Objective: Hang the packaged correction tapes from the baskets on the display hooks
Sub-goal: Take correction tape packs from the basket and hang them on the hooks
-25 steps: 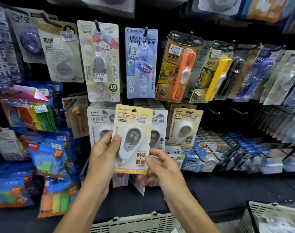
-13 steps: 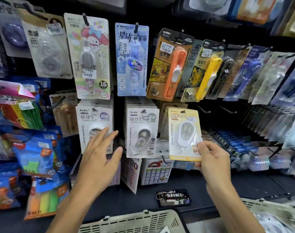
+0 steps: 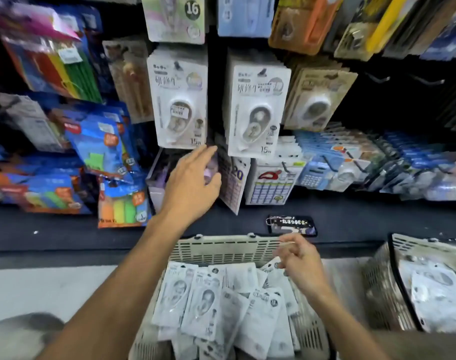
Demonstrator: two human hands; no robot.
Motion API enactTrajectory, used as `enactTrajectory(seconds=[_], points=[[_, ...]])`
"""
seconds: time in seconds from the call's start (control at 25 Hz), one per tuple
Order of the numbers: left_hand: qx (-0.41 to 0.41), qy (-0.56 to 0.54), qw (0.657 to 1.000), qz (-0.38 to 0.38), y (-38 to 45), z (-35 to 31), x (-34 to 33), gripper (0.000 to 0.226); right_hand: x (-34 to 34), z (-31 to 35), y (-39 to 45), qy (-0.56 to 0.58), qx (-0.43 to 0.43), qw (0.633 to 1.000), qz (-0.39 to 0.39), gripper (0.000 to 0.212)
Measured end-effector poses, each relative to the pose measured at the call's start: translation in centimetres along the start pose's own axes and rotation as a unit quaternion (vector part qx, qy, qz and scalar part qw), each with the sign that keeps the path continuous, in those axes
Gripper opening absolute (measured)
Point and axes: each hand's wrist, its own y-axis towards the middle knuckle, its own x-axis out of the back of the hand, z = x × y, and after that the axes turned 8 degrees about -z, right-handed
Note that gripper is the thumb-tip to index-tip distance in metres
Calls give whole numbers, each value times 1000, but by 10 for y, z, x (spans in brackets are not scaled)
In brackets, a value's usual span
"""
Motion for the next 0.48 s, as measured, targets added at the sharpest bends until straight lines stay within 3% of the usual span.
enactTrajectory(seconds=[0.12, 0.24, 0.32, 0.48], points=[[36, 81, 974, 207, -47, 34, -44, 52, -52, -61, -28, -233, 67, 949, 202, 24], [90, 169, 893, 408, -116, 87, -84, 47, -87, -113, -47, -320, 56, 909, 262, 36], [178, 172, 874, 418, -150, 123, -96, 45, -106, -132, -50, -301, 1, 915, 267, 37], [353, 115, 896, 244, -176, 165, -100, 38, -155, -136, -54, -56, -232, 940, 244, 52]])
